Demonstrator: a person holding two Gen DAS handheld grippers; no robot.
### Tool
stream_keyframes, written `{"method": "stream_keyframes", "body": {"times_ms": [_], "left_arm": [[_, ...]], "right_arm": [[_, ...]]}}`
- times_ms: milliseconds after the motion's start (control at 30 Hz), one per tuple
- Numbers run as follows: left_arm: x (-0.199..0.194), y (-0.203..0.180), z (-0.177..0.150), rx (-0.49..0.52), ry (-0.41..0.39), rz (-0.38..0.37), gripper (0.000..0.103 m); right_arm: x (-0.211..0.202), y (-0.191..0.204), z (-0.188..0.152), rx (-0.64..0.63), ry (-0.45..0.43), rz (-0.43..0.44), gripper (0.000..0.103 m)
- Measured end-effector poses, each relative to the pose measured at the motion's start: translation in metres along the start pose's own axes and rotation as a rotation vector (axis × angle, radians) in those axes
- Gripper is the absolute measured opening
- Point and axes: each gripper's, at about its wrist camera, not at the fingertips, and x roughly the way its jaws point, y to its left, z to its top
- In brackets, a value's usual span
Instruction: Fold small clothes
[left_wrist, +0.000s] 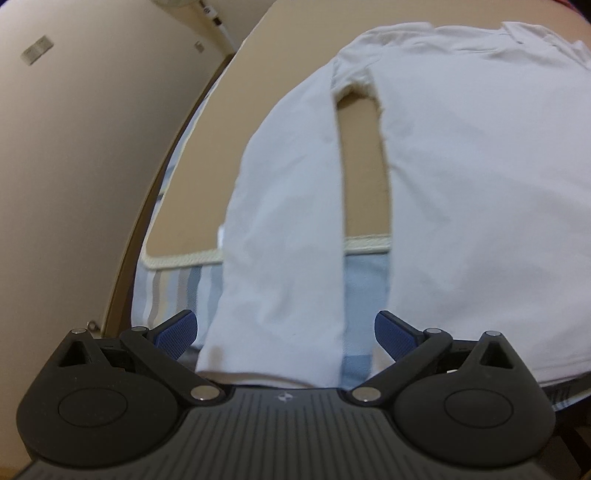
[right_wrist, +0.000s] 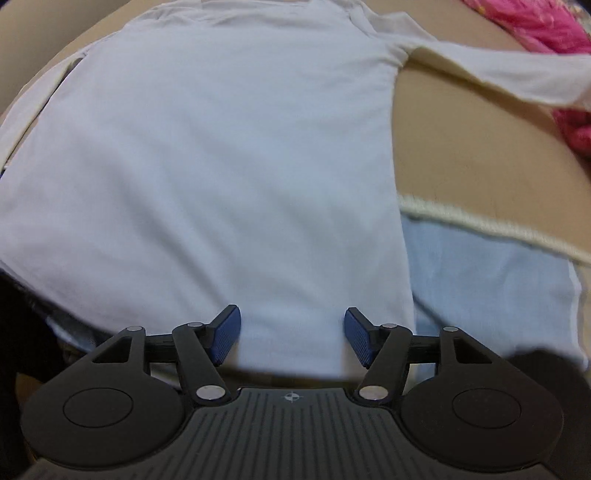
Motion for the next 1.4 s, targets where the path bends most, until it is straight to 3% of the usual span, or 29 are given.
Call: {"method": "stream_keyframes", "body": {"times_ms": [167, 367, 600, 800, 1067, 1133, 1267, 1400], "left_arm": [[0.007, 0.016, 0.008, -0.063, 0.01, 0.024, 0.103], [0.007, 0.026, 0.015, -0.033, -0.027, 0.077, 0.103], [0.019, 0.044, 0.016, -0.049, -0.007, 0.048, 0.103], [0.038, 0.057, 0.015, -0.049, 0.031, -0.032, 0.103], [0.07, 0.091, 0.016, -0.145, 0.124, -0.176, 0.103], [0.07, 0.095, 0.017, -0.172, 0.132, -0.172, 0.102], [0.046, 0.082, 0.017, -0.074, 0.049, -0.278, 0.102], [0.054, 0.048, 0.018, 0.041, 0.114, -0.401, 0.102]], "right_arm": [[-0.016, -0.012, -0.002, 0.057, -0.031, -0.006, 0.065], [-0.025, 0.009, 0.002, 0.016, -0.064, -0.017, 0.065], [-0.033, 0.01, 0.006, 0.021, -0.079, -0.024, 0.065], [-0.037, 0.01, 0.014, 0.03, -0.086, -0.048, 0.065], [-0.032, 0.029, 0.033, -0.008, -0.071, -0.075, 0.065], [-0.029, 0.038, 0.038, -0.03, -0.059, -0.077, 0.065], [-0.025, 0.052, 0.042, -0.06, -0.041, -0.08, 0.065], [-0.018, 0.06, 0.044, -0.079, -0.016, -0.091, 0.065]]}}
